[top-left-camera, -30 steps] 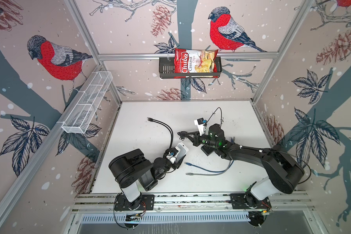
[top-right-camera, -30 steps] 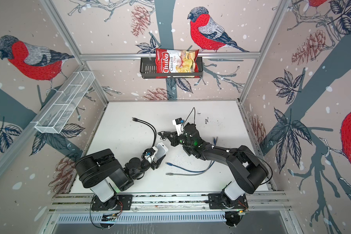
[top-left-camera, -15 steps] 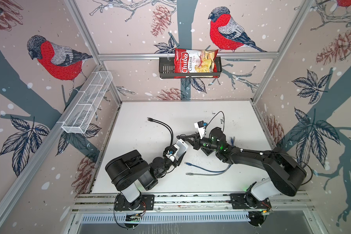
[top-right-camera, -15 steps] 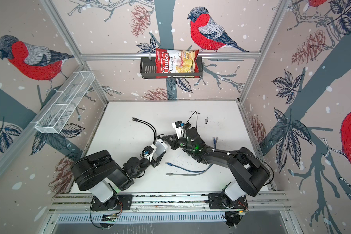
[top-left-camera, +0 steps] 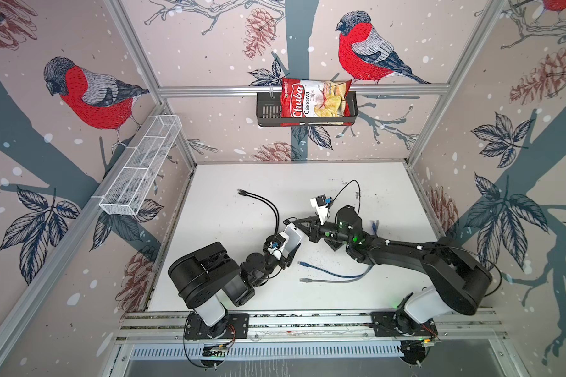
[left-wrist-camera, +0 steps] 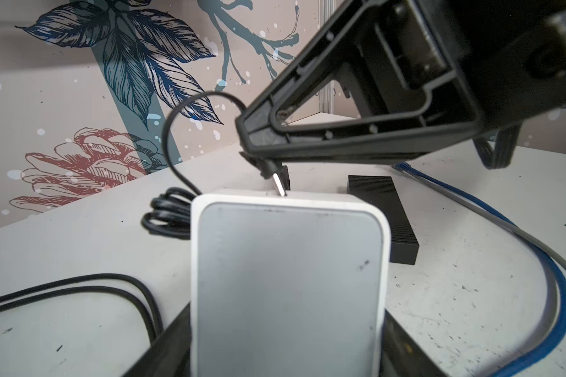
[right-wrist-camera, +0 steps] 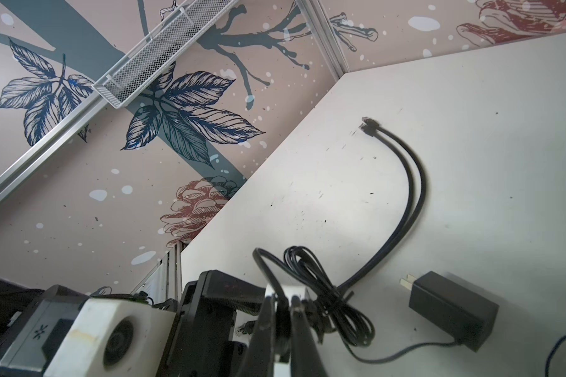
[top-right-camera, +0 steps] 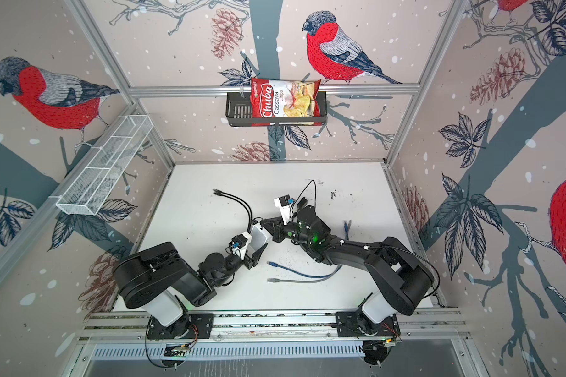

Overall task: Insert the plug into the switch port
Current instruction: 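Align the adapter's barrel plug with the router's back port using the right gripper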

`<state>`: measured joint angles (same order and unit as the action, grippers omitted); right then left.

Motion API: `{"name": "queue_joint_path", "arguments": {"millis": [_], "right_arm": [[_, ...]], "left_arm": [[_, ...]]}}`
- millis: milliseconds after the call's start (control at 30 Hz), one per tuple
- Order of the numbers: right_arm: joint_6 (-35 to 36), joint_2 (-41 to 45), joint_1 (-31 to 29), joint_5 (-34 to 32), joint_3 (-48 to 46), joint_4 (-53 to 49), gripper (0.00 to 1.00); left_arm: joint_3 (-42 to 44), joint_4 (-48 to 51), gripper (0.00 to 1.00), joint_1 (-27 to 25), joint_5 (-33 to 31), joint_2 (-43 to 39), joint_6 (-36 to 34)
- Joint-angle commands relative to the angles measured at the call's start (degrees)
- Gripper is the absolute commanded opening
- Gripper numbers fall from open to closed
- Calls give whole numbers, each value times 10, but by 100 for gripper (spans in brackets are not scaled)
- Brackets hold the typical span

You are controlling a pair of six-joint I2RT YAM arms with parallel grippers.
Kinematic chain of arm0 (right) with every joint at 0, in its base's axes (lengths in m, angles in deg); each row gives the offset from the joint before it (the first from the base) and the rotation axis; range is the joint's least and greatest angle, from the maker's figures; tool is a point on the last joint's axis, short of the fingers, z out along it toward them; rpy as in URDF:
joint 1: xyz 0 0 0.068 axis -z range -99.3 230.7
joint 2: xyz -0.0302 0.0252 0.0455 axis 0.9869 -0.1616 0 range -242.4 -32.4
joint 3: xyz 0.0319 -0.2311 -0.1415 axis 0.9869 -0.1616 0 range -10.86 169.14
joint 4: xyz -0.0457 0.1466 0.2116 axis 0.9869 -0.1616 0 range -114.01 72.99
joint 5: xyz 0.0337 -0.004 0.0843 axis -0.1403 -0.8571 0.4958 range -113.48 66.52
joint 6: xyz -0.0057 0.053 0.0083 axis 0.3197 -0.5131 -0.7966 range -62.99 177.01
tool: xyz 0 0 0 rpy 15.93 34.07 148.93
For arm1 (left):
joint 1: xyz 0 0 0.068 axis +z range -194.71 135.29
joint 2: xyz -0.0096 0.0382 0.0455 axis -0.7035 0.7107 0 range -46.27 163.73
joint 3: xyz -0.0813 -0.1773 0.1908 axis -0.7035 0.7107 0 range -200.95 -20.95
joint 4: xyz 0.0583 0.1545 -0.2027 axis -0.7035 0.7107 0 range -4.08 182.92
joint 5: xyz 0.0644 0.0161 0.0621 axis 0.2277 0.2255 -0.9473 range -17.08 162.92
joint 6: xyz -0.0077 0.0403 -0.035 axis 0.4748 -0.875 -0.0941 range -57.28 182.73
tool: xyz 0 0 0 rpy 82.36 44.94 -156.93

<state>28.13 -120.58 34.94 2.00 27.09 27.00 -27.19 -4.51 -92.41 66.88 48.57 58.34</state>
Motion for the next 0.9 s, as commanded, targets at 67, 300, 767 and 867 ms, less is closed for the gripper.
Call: {"name": "queue_joint_path", "arguments": {"millis": [67,300,767,867], "right_arm": [[-9,-9,-9,0,6,25,1],[6,-3,-18,-25,-7,20,1],[23,39,-28,-85,-70,72,1],[22,43,-31,-83,-80,85,1]], "left_arm": [[0,-51,41,-1,3,-4,8],[-1,-48,41,-1,4,-18,28],[-28,29,39,-1,20,-71,72],[-36,53,39,-1,24,-80,75]]}}
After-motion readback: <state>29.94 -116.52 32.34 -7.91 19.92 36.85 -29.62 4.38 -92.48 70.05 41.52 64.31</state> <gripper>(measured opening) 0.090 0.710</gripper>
